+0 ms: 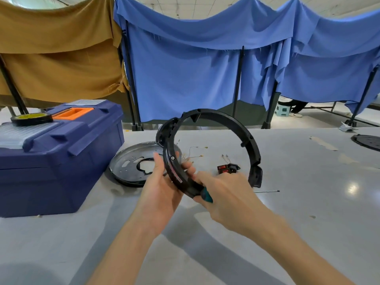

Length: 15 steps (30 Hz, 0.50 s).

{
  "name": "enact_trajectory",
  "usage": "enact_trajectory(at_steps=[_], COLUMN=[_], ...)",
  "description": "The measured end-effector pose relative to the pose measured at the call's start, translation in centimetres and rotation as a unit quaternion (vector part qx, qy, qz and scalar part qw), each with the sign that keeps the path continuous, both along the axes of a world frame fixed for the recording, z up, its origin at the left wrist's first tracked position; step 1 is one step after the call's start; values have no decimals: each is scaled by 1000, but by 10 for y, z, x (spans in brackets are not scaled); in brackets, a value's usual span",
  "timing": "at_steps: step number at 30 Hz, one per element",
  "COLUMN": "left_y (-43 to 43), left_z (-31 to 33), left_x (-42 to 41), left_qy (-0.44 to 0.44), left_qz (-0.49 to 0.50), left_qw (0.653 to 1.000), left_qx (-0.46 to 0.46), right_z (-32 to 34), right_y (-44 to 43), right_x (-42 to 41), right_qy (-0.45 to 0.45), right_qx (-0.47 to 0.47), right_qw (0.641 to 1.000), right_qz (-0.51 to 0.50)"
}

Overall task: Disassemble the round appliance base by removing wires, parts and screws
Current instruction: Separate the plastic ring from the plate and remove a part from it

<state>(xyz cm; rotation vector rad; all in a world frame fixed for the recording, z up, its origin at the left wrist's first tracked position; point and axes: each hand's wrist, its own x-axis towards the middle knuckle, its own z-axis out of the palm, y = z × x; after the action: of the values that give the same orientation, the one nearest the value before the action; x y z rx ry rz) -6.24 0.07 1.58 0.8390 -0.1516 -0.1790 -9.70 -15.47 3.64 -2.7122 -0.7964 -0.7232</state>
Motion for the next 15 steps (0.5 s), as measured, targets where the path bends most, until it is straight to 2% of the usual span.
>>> enact_trajectory(at_steps=[3,9,13,15], left_y=[-1,0,8,14], left_z=[-6,-7,-3,-3], left_x=[4,13,20,24], left_qy=[10,-15,-49,-60], left_qz=[30,40,50,58], left_qw=[1000,999,997,996], left_qx=[0,-15,-45,-40], right_z=[-7,-9,-7,-1], right_y=[0,0,-12,-20], right_x=[2,6,13,16], right_qy=[-20,-130,-148,-220], right_qx=[-13,-10,96,170], right_qw=[1000,991,983,960], right_qz=[-1,15,55,47])
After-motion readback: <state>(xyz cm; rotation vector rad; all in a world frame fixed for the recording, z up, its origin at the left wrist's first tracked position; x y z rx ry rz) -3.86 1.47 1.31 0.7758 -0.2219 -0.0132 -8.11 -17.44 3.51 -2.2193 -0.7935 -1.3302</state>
